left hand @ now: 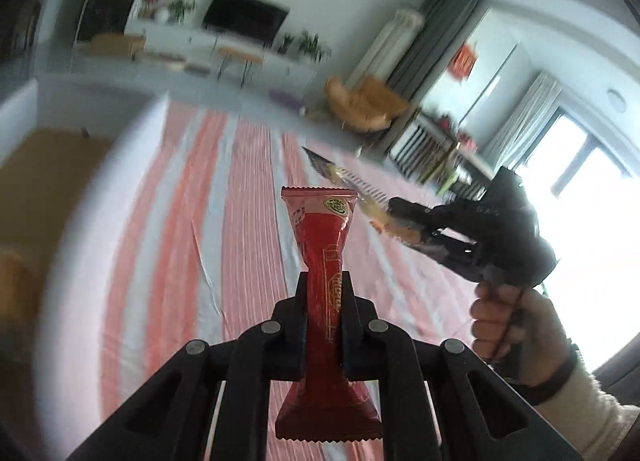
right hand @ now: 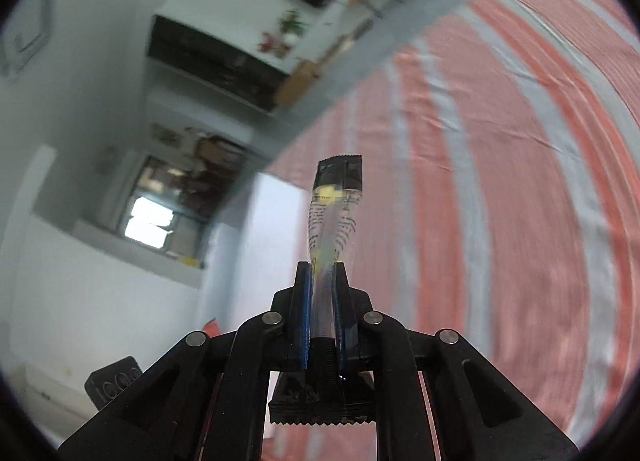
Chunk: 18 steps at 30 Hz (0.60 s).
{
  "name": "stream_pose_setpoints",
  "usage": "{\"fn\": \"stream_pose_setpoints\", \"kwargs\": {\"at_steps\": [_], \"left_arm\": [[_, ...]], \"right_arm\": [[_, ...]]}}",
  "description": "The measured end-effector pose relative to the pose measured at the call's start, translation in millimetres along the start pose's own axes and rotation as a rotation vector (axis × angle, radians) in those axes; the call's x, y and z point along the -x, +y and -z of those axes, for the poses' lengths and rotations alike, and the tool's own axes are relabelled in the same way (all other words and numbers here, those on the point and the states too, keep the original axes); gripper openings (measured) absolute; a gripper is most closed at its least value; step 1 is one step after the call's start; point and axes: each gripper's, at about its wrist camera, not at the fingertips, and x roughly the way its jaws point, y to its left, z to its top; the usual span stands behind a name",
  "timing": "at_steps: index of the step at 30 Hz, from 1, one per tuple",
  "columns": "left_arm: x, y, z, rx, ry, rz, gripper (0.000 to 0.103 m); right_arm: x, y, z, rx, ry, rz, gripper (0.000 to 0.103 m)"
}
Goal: Organize snacks
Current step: 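Carry both snacks into the white box and open both tools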
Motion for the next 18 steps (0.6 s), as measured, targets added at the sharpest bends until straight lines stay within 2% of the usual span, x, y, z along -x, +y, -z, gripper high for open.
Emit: {"fn": "stream_pose_setpoints", "kwargs": {"at_steps": [3,5,7,9,13,16,17,18], "left_arm": [[48,14,-20,0.009,-0.086,-0.03,0.011],[78,33,-31,0.028,-0.138,-0.076,0.011],[106,57,-39,0.042,-0.183,-0.162,0.011],[128,85,-43,0.07,-0.216,-0.256,0.011],[147,132,-40,0.095,-0.21,-0.431,0.011],[147,155,-30,0.097,-0.174,-0.556,0.014],[144,159,-26,0.098,-0.158,-0.582,0.02],[143,164,-21,0.097,-0.144,-0.604,0.033]], "right_arm": [[-12,58,1,0.089,0.022,-0.081,0.01],[-29,99,6,0.137,0.054,-0.131,0.01],[-53,140,14,0.187,0.102,-0.188,0.01],[-80,175,26,0.242,0.143,-0.208,0.01],[-140,228,63,0.316,0.219,-0.191,0.011],[-181,240,96,0.353,0.287,-0.153,0.011],[-191,242,105,0.369,0.308,-0.136,0.016],[-202,243,119,0.391,0.337,-0.108,0.018]]}}
